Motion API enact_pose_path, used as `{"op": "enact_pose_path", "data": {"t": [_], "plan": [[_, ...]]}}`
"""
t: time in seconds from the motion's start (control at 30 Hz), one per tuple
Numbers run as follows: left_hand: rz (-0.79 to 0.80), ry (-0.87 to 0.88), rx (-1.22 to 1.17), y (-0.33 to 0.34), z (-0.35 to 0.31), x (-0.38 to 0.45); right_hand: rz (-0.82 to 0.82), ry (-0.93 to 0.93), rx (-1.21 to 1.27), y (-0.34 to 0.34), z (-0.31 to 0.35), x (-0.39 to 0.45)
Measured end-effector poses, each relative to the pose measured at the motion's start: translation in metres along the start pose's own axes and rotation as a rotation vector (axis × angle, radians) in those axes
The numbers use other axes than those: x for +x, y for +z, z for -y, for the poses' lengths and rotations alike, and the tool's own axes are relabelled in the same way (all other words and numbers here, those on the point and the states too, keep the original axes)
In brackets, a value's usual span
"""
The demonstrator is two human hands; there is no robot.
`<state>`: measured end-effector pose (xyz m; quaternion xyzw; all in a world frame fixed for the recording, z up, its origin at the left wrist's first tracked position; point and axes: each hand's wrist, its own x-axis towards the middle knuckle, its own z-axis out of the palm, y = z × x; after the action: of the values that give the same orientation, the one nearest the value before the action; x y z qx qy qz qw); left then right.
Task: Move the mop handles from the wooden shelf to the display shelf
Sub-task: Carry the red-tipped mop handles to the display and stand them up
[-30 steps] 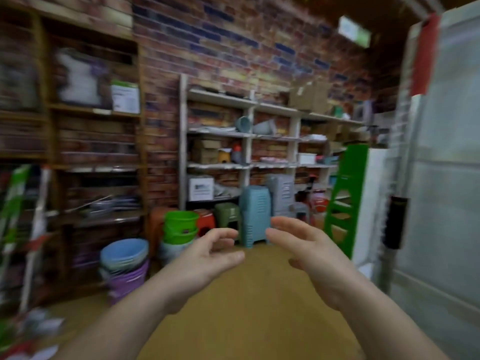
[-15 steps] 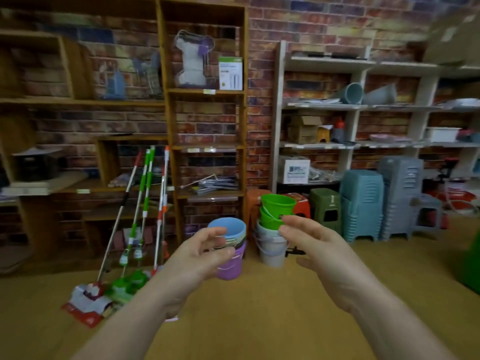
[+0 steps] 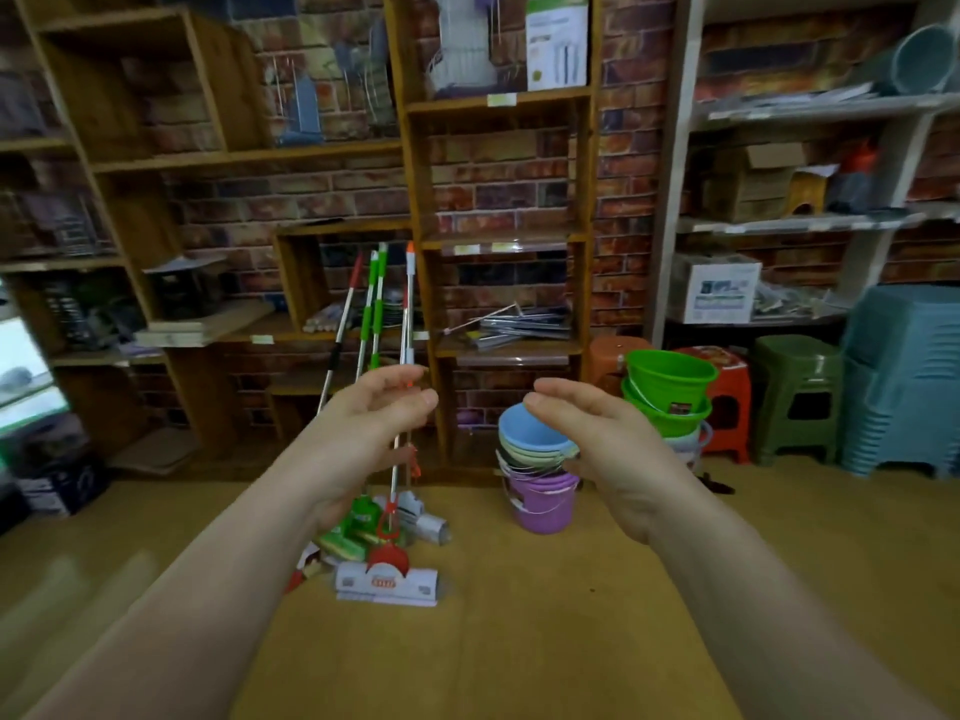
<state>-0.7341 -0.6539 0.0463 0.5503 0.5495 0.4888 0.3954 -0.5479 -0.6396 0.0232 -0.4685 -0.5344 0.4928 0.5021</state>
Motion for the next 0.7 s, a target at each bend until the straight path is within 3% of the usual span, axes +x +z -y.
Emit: {"op": "enact_pose_path", "data": {"t": [0.27, 0.57, 0.7], "plan": [[-0.231, -0.120, 0.014, -0.004, 0.017, 0.129, 0.082, 0.094, -0.075, 0.008, -0.021, 0.160], [-0.436, -0.262, 0.068, -0.092, 0.078, 0.293, 0.071, 0.171, -0.094, 0.111, -0.065, 0.341], [-0.442, -0.295, 0.061, -0.137, 0.101, 0.371, 0.100, 0.214, -0.123, 0.155, -0.073, 0.413]]}}
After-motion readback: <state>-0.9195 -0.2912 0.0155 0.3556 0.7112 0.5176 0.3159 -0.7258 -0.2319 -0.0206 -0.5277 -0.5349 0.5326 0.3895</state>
